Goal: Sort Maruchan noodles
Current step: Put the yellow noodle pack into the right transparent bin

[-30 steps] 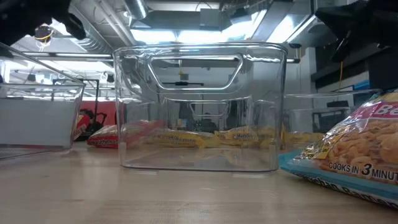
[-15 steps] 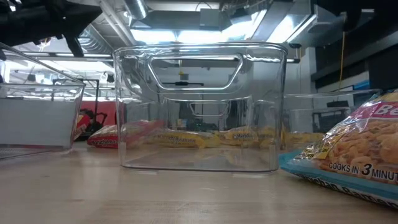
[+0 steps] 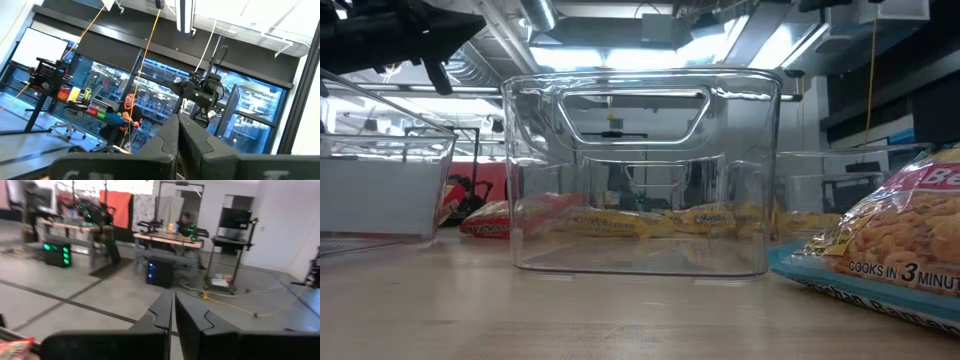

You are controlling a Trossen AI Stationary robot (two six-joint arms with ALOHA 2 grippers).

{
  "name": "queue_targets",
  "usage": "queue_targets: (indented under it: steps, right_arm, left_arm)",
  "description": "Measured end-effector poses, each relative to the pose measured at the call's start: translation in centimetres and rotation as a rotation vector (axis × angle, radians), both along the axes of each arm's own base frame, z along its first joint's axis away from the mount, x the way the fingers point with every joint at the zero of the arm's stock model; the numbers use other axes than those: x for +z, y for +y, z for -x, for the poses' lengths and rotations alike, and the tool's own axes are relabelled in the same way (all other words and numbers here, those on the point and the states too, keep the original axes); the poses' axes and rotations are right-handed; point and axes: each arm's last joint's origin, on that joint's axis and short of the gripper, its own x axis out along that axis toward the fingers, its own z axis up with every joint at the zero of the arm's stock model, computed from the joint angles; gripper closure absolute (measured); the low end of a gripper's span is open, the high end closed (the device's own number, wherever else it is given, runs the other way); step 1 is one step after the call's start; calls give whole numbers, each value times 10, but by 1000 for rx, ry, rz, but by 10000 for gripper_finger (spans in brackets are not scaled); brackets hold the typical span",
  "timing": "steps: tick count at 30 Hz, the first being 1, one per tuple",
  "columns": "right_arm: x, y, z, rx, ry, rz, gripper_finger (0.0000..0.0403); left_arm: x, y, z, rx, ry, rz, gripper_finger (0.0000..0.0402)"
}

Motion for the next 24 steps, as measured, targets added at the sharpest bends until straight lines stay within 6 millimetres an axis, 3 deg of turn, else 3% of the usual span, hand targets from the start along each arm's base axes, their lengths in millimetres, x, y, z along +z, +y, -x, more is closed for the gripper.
queue_targets:
  steps: [3,7,17,24]
  right_arm:
    - [-2,-17,-10,-2,75,-16,382]
    - [-20,-49,-17,7,173,-109,382]
    - [-65,-123,28,-84,24,-605,382]
    - [-92,-147,25,-35,86,-773,382]
  left_arm:
    - [0,0,0,1,0,0,401]
    - [0,0,0,0,0,1,401]
    - [0,0,0,0,-2,2,401]
    - [0,0,0,13,2,9,401]
